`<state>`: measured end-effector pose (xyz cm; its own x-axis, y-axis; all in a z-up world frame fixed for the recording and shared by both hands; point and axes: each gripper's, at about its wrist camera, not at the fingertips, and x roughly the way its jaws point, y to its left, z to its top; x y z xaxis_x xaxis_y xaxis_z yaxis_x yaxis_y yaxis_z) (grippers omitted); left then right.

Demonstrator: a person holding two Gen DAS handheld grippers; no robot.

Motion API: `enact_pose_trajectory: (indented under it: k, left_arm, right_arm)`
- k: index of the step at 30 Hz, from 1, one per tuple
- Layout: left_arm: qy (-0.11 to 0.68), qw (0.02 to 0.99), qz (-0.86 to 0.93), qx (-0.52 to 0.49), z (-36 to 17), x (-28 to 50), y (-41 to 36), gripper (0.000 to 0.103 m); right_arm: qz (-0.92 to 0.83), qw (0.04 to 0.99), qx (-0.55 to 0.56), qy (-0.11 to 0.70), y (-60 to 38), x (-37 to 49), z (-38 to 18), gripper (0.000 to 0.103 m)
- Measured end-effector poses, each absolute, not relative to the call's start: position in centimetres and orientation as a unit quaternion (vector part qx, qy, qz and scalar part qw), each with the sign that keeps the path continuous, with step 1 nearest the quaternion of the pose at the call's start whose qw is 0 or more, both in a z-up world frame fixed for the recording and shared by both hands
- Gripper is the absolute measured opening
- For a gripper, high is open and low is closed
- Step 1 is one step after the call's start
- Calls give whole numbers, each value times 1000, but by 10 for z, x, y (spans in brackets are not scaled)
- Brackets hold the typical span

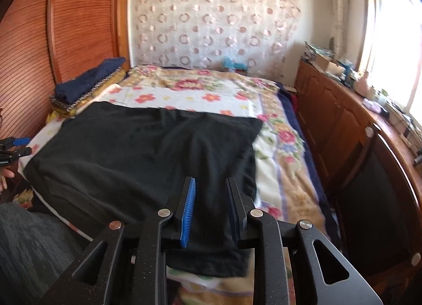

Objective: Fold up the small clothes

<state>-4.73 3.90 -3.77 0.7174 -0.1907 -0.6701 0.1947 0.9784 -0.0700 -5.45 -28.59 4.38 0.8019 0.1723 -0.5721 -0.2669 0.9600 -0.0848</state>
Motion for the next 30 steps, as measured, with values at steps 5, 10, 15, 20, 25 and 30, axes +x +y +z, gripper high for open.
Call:
enact_pose_trajectory:
  k: [5,10,15,20,25,30]
  left_arm:
    - [362,928,-89,-1,-41,-44,46,77]
    - [371,925,-76,-18,-54,-37,54,77]
    - [383,921,-69,-28,-66,-32,60,77]
    - [391,918,-64,-32,-74,-30,62,77]
    - [398,914,-65,-40,-80,-27,63,77]
    - [401,913,-67,-42,-83,-26,63,77]
  right_arm:
    - [149,944,-71,284,-257,-42,33,29]
    - [188,934,-34,301,-230,-19,4,29]
    - [193,925,-44,323,-203,2,-28,29]
    - [184,918,-64,345,-189,13,-54,30]
    - [188,924,-77,325,-184,7,-56,42]
    - [171,938,-81,292,-179,-2,-65,52]
